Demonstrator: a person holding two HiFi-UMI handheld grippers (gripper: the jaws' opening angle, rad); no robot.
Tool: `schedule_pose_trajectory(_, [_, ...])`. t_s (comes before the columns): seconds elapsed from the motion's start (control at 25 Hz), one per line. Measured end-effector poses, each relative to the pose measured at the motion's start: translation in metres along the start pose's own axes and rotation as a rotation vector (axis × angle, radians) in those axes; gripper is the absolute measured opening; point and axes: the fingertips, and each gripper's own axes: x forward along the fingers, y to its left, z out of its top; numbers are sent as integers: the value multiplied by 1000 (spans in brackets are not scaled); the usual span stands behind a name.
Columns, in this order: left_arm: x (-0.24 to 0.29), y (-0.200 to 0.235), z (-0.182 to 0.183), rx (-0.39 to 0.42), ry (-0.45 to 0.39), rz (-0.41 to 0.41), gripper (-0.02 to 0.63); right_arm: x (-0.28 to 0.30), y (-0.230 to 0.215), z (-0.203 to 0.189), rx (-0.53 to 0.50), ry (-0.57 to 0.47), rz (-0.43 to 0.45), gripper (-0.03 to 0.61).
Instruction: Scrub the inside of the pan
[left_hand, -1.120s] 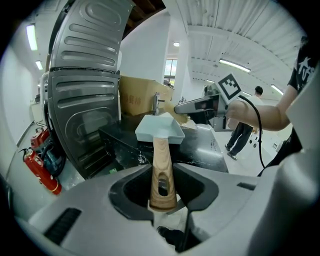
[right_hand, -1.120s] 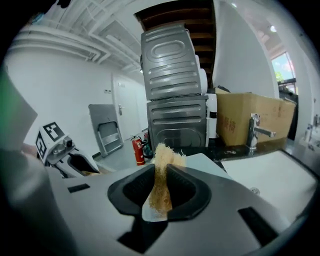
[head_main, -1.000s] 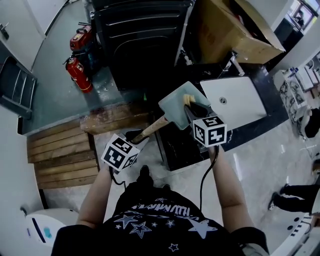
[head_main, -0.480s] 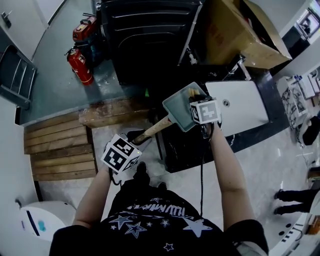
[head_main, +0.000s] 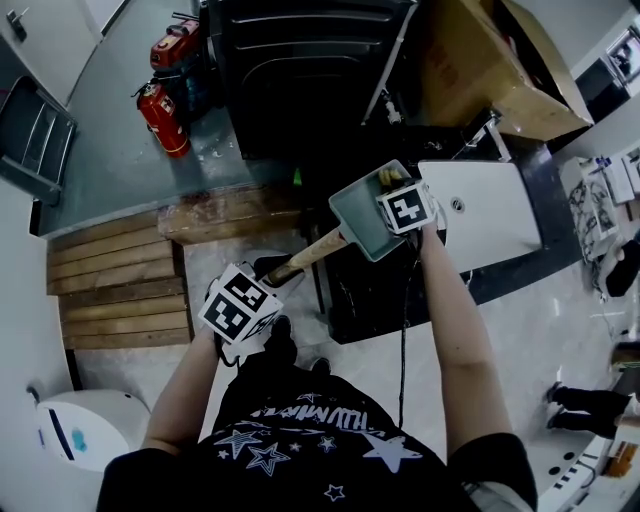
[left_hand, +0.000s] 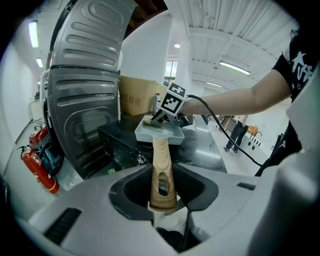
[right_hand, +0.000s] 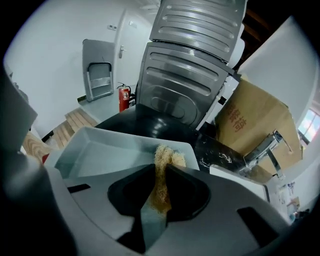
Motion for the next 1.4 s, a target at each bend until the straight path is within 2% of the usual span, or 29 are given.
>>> schedule_pose_trajectory(0.28, [1, 0, 0, -3, 3, 7, 133, 0, 3, 8, -73, -10, 81, 69])
schedule_pose_trajectory(0.6, [1, 0, 0, 1, 3, 15, 133, -12, 41, 11, -127, 4, 152, 69])
schedule_pose_trajectory(0.84, [1, 1, 0, 4, 6, 18, 133, -25, 84, 16, -141, -16, 327, 69])
schedule_pose_trajectory(1.12, [2, 1, 0, 2, 8, 20, 133, -33, 114, 19, -164, -19, 442, 67])
schedule_pose_trajectory(1.32, [2, 1, 0, -4, 8, 24, 133, -36, 115, 21, -98, -50, 522, 69])
schedule_pose_trajectory(1.4, [2, 1, 0, -7, 8, 28, 133, -39, 110, 21, -73, -66, 525, 69])
